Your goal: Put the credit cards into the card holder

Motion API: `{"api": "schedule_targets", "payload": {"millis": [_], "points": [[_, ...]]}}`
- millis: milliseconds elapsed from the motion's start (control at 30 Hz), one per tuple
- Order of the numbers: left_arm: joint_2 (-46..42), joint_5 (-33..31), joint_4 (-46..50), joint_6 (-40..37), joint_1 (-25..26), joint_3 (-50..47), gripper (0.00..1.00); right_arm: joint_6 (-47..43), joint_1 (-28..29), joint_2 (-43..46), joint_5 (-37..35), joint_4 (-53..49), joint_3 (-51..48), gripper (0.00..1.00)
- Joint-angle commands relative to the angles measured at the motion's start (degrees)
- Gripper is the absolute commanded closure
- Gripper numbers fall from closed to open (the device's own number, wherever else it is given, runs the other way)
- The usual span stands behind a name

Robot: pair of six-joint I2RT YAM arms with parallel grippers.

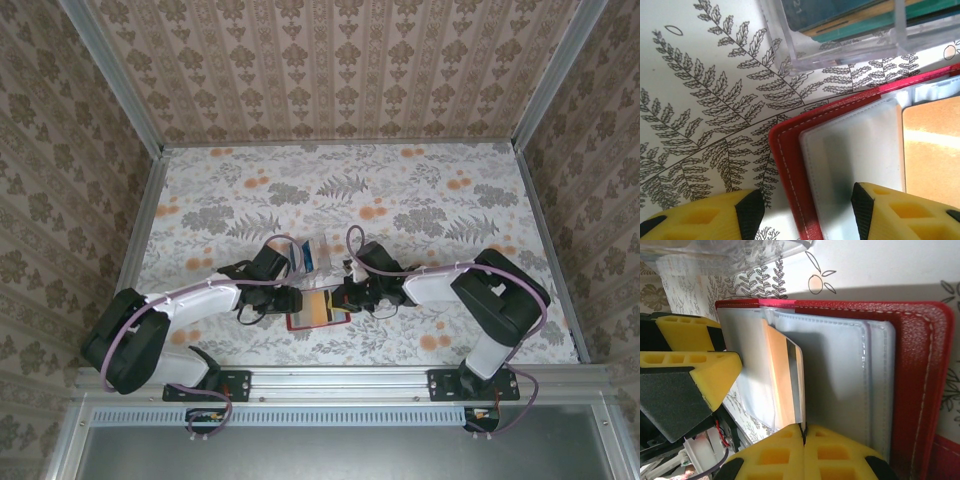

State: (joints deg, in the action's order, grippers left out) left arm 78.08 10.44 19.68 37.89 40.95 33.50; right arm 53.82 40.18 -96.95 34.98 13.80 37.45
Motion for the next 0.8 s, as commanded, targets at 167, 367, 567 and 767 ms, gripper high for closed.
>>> {"api": "schedule_targets", "payload": {"millis": [167,367,567,767], "points": [[5.0,4.9,-10.6,0.1,1.7,-2.6,0.48,0.4,1.0,-2.4,-0.1,1.2,1.4,1.00],[5.0,5.2,-11.0,0.0,1.7,-2.6,0.55,1.4,1.8,-3.7,-0.2,2.8,2.1,1.00],[4.9,5.3,-11.0,-0.3,1.7,-2.7,0.58,1.3,2.0,-4.5,-0.5,3.5,2.7,1.00],[4.9,5.3,-11.0,-0.3,1.7,-3.2,0.59,2.2,1.9,-4.7,0.3,5.5,3.0,1.00]]}}
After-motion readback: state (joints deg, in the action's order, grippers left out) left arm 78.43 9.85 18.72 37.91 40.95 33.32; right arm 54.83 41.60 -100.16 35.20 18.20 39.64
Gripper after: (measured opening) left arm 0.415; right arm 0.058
